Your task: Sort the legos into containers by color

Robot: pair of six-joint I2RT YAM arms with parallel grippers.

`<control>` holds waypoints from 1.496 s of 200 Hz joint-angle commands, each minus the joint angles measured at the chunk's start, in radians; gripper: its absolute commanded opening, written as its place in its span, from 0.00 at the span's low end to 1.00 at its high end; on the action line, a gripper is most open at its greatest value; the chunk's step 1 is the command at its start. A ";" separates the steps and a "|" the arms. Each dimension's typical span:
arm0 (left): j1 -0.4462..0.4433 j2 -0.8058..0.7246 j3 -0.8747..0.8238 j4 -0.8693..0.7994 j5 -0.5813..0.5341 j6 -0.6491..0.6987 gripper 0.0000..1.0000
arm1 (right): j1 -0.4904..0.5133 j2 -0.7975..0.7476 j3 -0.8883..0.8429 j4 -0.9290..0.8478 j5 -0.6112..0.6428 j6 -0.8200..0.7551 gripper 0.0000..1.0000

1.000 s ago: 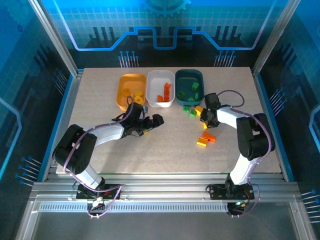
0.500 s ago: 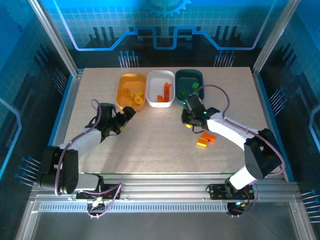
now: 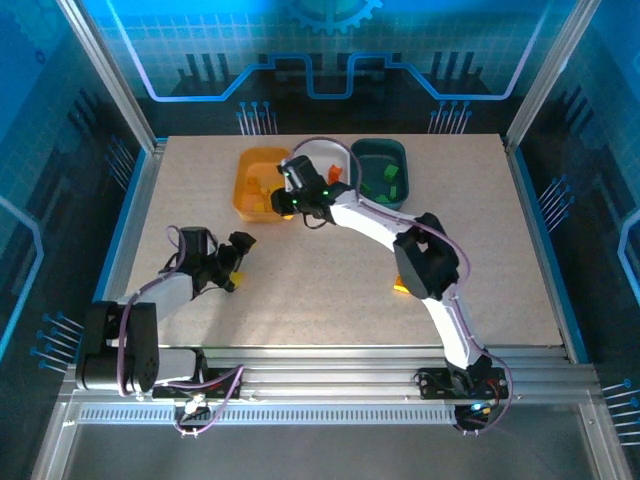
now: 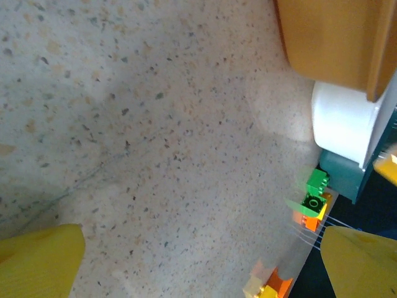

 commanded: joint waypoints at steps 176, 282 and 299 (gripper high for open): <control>-0.303 -0.044 0.094 -0.008 -0.060 0.128 0.99 | -0.183 -0.469 -0.467 -0.045 0.232 0.028 0.59; -0.588 0.359 0.356 0.077 -0.130 0.175 0.93 | -0.339 -0.993 -1.177 -0.337 0.302 0.302 1.00; -0.589 0.379 0.358 0.100 -0.117 0.165 0.93 | -0.339 -0.990 -1.202 -0.345 0.303 0.325 1.00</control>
